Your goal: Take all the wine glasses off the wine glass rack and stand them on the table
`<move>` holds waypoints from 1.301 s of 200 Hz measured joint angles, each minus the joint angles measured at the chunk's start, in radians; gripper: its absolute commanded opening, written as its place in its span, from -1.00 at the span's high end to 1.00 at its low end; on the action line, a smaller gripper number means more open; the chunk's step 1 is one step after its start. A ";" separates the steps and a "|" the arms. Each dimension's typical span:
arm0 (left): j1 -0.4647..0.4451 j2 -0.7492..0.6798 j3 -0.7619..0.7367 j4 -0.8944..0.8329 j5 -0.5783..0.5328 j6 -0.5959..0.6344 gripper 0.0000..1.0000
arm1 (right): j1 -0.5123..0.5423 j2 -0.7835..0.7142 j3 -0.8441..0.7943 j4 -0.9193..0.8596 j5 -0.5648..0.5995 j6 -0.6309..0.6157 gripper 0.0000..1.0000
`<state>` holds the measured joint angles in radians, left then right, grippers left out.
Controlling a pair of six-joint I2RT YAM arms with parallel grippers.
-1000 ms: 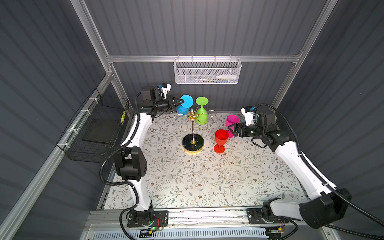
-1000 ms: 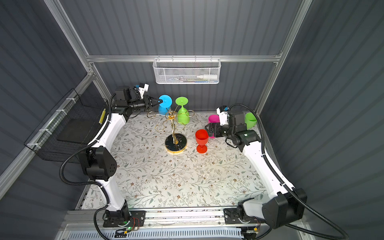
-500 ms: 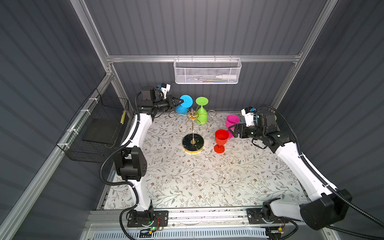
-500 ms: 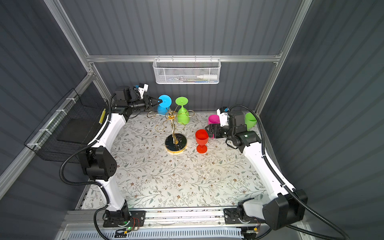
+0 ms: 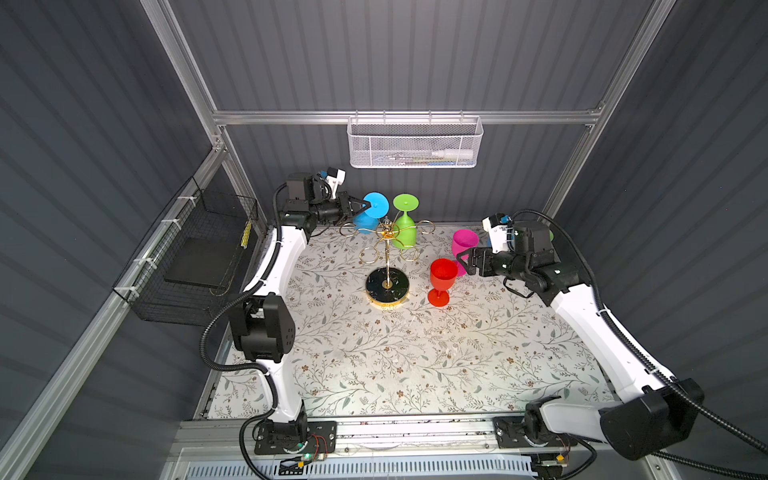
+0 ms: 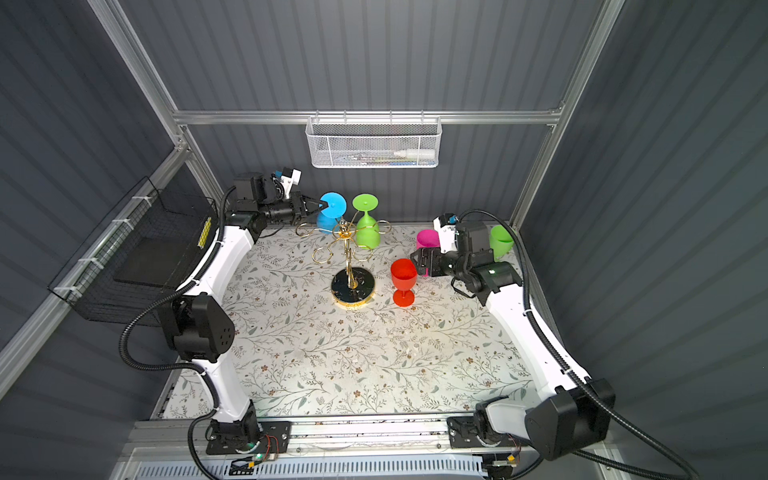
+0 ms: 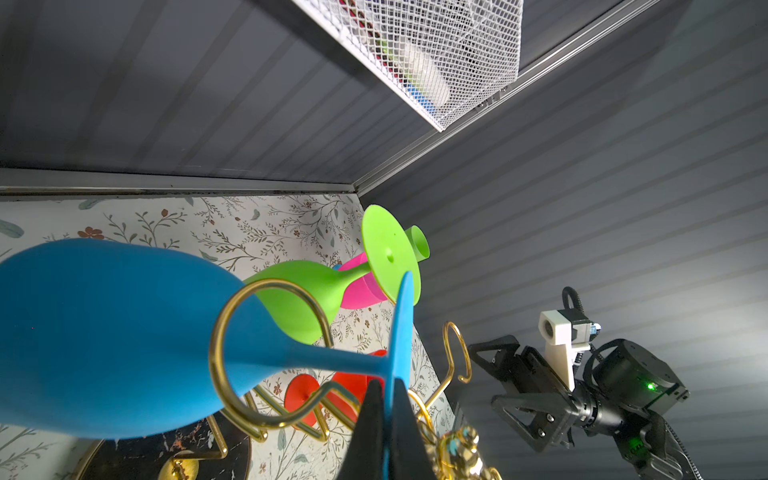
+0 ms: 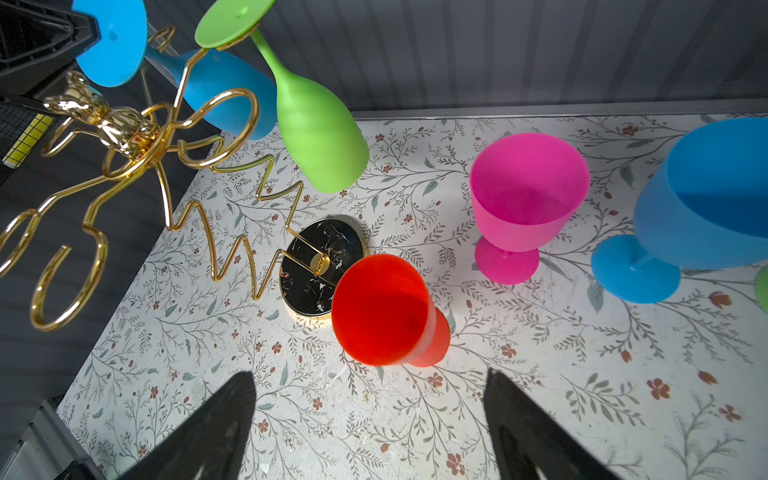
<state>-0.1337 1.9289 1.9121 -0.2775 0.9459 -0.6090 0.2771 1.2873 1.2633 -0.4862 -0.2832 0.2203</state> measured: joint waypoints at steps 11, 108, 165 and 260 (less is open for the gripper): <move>-0.003 0.000 0.002 -0.002 0.000 0.000 1.00 | 0.000 0.000 0.000 0.000 0.000 0.000 -0.76; -0.010 0.000 0.066 -0.112 -0.041 0.067 1.00 | 0.000 0.000 0.000 0.000 0.000 0.000 -0.76; -0.011 0.005 0.091 -0.167 -0.056 0.108 1.00 | 0.000 0.000 0.000 0.001 0.000 0.000 -0.76; -0.046 0.036 0.135 -0.208 -0.056 0.130 1.00 | 0.000 0.030 0.000 0.008 -0.006 0.000 -0.76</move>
<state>-0.1795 1.9648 2.0468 -0.4854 0.8898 -0.4786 0.2771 1.3174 1.2636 -0.4786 -0.2890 0.2207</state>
